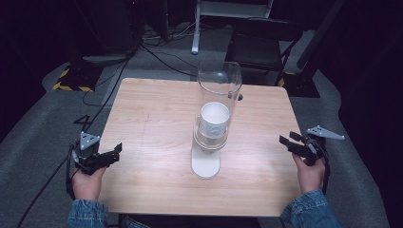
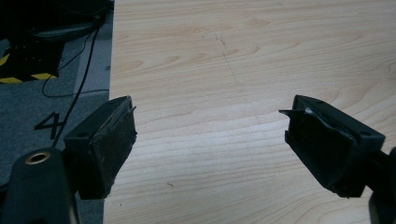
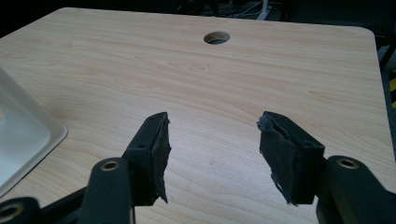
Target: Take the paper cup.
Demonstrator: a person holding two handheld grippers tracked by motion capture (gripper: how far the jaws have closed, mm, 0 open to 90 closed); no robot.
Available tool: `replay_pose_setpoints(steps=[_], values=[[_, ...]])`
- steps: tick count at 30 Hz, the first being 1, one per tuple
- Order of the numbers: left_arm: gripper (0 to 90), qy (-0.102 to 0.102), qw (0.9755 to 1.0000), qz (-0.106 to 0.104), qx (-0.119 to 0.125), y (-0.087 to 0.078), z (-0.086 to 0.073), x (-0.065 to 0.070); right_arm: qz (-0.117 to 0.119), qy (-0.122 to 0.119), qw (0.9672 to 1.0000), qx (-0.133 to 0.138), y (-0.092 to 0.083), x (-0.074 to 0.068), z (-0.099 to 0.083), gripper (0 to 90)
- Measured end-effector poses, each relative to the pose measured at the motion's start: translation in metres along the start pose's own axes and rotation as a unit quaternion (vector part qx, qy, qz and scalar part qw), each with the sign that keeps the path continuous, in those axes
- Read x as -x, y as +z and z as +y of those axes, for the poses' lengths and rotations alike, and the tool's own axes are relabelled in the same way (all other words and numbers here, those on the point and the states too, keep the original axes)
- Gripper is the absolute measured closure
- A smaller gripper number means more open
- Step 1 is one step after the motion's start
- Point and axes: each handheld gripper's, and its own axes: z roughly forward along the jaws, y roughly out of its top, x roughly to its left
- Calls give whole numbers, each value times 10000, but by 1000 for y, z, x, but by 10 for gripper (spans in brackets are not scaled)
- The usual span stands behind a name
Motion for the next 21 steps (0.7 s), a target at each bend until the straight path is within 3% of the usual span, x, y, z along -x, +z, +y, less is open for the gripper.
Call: replay_pose_setpoints(steps=[16, 21], values=[[165, -52, 9999, -72, -100, 3, 2, 1, 60, 72, 10000, -31, 1, 0, -2, 426], [165, -51, 9998, -80, -164, 5, 1, 2, 224, -23, 9997, -105, 7, -12, 0, 422]])
